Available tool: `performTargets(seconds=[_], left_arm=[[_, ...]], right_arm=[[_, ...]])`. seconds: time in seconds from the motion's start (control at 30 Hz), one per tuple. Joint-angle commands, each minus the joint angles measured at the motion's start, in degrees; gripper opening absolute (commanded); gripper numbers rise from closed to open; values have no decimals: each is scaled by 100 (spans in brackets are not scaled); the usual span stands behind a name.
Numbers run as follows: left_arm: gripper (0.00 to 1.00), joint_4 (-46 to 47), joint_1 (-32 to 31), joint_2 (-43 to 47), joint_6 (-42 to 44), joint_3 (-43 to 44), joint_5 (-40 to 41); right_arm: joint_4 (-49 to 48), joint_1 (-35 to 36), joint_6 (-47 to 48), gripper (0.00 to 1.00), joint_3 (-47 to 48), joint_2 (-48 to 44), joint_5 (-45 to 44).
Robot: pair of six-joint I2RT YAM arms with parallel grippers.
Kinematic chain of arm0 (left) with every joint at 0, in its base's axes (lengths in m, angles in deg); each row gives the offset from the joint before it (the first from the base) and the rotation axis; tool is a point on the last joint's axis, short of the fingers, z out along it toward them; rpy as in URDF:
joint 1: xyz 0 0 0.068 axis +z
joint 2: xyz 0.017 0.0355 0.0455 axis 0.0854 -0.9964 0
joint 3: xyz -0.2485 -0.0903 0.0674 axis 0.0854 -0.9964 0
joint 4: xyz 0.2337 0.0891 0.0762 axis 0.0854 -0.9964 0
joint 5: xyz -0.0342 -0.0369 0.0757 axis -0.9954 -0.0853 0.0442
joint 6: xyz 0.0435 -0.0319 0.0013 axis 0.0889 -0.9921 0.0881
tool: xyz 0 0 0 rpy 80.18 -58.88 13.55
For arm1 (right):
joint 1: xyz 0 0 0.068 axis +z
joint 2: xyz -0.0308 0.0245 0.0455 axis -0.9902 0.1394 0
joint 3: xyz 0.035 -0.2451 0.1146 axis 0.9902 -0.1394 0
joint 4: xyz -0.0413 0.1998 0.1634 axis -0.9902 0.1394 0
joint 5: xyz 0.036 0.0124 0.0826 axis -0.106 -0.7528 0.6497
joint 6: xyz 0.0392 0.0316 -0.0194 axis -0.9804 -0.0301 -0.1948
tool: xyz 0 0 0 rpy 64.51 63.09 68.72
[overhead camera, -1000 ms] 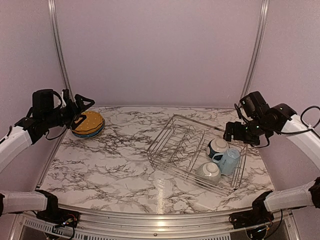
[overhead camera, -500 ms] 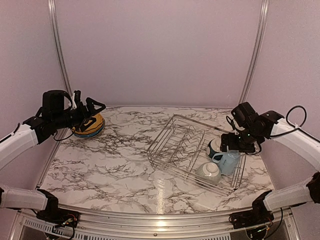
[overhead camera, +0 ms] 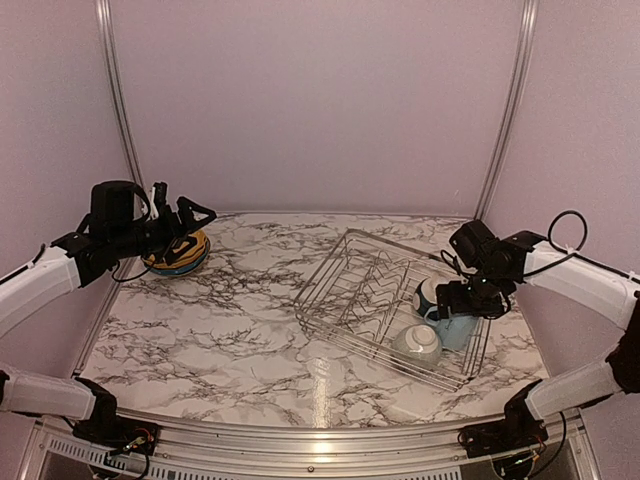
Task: Unload the mixed dishes from the dish rack
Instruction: Grab the cup from the dish rack.
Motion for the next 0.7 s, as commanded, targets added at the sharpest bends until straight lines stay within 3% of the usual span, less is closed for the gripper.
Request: performTargets(seconds=[0.0,0.1,0.37,0.67], left_arm=[[99,153,-28,-27,36,97,-108],[99,206,-49,-46,53,102,-180],[99,205,-91,-90,128,162,-229],[99,274,-170,-292,142,251,-289]], right_arm=[[-184,-70,49,97,-125,125,-140],[-292,-114,76,93,-118,157,-152],[-222,-145,40,65,-1,275,-176],[300,-139,90,45,519,-99,-194]])
